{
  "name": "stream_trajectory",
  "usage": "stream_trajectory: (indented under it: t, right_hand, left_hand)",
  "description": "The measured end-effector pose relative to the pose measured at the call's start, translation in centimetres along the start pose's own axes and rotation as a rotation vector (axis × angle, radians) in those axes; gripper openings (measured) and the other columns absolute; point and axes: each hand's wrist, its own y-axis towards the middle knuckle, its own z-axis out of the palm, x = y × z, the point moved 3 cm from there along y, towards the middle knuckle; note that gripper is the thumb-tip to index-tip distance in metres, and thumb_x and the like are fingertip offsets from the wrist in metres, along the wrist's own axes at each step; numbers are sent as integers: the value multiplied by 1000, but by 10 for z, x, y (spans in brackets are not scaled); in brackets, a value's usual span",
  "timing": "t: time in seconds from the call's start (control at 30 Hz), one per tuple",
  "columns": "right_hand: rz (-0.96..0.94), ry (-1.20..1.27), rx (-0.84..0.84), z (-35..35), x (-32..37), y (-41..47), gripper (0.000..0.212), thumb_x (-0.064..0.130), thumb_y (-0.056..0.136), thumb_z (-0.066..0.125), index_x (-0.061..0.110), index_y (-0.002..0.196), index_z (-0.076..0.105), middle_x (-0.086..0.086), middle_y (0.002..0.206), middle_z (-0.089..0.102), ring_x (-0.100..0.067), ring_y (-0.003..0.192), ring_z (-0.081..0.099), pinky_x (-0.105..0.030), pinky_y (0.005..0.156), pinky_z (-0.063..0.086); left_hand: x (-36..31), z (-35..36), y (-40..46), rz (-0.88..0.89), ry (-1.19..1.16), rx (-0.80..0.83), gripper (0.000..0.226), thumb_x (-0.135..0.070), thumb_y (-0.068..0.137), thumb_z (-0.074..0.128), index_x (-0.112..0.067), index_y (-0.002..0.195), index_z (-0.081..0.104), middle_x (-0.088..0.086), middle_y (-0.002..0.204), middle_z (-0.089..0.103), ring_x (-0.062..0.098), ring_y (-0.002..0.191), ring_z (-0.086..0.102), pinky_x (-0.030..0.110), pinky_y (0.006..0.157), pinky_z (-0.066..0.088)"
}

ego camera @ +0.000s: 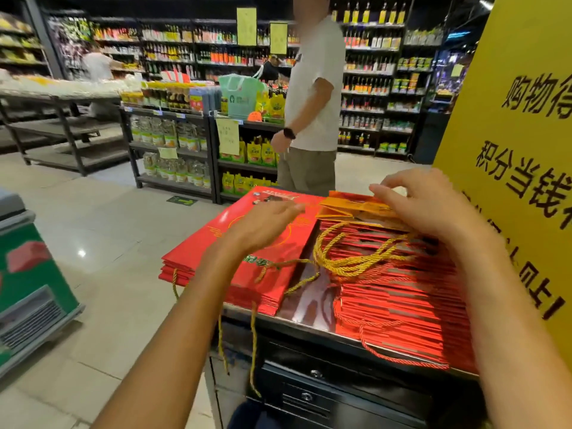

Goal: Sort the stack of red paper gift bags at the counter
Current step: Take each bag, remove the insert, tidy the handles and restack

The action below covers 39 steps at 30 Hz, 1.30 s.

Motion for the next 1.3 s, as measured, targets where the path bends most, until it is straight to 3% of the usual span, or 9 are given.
stream_trajectory:
  t: [0.13,0.33,0.5,0.63,0.73,0.9,1.07,1.2,1.3]
  right_hand:
    - [-314,-19,-16,25,56,0,28,41,101,55,22,104,76,1,99,74,-25,98,66,-46,82,53]
    - [-667,57,82,91,144,-25,19,28,98,59,21,108,74,3,102,71,-21,104,61,-41,85,53]
    - [-454,-148,503,144,142,-23,43,5,89,56,22,129,59,-5,116,63,-31,110,60,-47,83,54]
    - [-372,-188,521,158,131,-25,38,6,87,55,22,121,54,-5,109,57,-32,105,59,-43,73,52]
    - [-346,-155,455,161,129,-22,26,15,90,55,25,114,55,-3,108,62,-31,102,62,-39,69,47]
    - [-205,381,426,148,142,-11,24,13,91,55,31,103,64,0,77,67,-20,68,63,-39,59,55]
    - [-62,867,723,142,167,2,36,-8,87,59,15,112,69,-6,68,71,-23,47,52,-27,42,40]
    - [-193,569,685,139,178,17,34,5,87,68,26,113,69,1,75,69,-13,51,52,-26,46,38]
    - [-398,65,594,126,190,23,25,34,86,72,35,111,69,14,77,65,-10,80,65,-27,59,40]
  left_hand:
    - [83,-35,-33,-161,389,25,30,-23,102,56,-19,130,69,7,137,64,26,123,59,36,104,46]
    - [128,-24,-93,-118,433,-48,35,-31,105,49,-33,137,64,-6,144,58,18,134,51,40,110,42]
    - [122,-21,-127,-129,463,-178,39,-42,106,43,-28,135,65,-7,142,61,17,132,54,38,107,43]
    - [123,-19,-146,-123,415,-261,31,-32,104,49,-19,125,69,-4,129,66,21,119,60,37,98,45]
    - [132,-18,-159,-165,385,-324,42,-51,98,44,-30,124,71,-15,134,62,18,138,45,50,116,31]
    - [131,-7,-175,-179,178,-451,37,-55,94,63,-34,123,73,-14,139,57,11,140,38,42,116,36]
    - [123,-1,-184,-133,178,-518,35,-49,90,72,-28,119,76,-10,136,62,9,138,43,33,115,35]
    - [126,1,-193,-132,159,-543,35,-48,86,77,-29,116,77,-13,136,62,9,144,39,29,116,31]
    - [128,-3,-198,-132,189,-547,35,-49,87,76,-29,116,77,-14,135,62,9,144,38,28,115,31]
